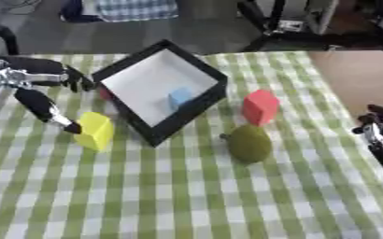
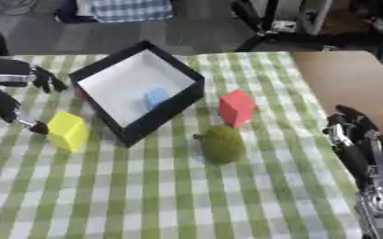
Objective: Pick up objects on the table and place them in the box.
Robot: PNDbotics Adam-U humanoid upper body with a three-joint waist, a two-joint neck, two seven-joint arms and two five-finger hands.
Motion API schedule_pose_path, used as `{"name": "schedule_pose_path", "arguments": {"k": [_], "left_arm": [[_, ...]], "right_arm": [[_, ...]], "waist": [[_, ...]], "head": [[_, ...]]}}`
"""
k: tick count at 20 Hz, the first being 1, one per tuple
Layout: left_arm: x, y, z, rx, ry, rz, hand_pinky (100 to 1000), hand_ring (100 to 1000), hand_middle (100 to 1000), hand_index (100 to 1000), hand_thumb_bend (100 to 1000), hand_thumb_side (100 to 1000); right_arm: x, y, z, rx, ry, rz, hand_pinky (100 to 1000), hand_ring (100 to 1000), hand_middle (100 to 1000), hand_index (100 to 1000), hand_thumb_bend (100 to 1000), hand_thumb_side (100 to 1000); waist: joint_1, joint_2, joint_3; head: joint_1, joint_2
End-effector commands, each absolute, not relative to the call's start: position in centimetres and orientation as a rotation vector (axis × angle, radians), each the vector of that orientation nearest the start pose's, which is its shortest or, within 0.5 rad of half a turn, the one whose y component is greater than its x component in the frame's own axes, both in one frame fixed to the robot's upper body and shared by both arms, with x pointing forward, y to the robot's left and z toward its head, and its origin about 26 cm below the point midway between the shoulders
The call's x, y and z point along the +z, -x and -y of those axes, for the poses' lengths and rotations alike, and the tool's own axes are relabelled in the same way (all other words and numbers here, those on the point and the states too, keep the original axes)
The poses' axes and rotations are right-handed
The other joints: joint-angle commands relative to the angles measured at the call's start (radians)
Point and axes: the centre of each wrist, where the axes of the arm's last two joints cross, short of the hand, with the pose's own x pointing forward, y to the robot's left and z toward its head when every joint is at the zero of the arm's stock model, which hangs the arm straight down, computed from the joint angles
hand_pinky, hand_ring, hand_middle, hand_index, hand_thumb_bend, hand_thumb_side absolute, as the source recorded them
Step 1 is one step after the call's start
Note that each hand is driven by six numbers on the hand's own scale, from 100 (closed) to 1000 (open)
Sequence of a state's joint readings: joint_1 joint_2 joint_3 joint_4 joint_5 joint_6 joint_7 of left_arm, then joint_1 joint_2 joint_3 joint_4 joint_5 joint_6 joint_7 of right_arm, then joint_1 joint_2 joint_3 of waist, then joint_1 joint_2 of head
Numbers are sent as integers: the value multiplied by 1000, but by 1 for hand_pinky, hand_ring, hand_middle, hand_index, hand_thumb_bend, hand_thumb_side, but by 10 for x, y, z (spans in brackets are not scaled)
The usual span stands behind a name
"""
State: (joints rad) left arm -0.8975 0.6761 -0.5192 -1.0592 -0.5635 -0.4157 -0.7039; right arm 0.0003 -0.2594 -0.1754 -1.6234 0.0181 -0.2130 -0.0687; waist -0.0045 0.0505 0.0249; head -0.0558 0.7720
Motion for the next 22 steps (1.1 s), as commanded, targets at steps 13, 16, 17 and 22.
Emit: {"name": "schedule_pose_path", "arguments": {"k": [13, 16, 17, 22], "left_arm": [[181, -468, -275, -2476, -409, 869, 838, 827, 841, 951, 674, 489], [174, -470, -280, -2470, -419, 825, 837, 826, 838, 947, 661, 471], [172, -471, -282, -2468, -419, 810, 836, 823, 832, 943, 651, 462], [156, -474, -293, -2445, -392, 752, 817, 785, 784, 904, 562, 404]], "right_arm": [[37, -273, 357, 92, 425, 1860, 829, 573, 618, 807, 100, 522], [37, -273, 357, 93, 423, 1862, 829, 573, 618, 807, 100, 522], [37, -274, 357, 93, 422, 1862, 829, 573, 618, 806, 100, 522], [36, -274, 356, 93, 419, 1862, 829, 573, 618, 807, 100, 523]], "waist": [[7, -28, -5], [6, -27, -5], [5, -27, -4], [4, -27, -3]], "head": [[-7, -2], [-8, -2], [-9, -2], [-11, -2]]}}
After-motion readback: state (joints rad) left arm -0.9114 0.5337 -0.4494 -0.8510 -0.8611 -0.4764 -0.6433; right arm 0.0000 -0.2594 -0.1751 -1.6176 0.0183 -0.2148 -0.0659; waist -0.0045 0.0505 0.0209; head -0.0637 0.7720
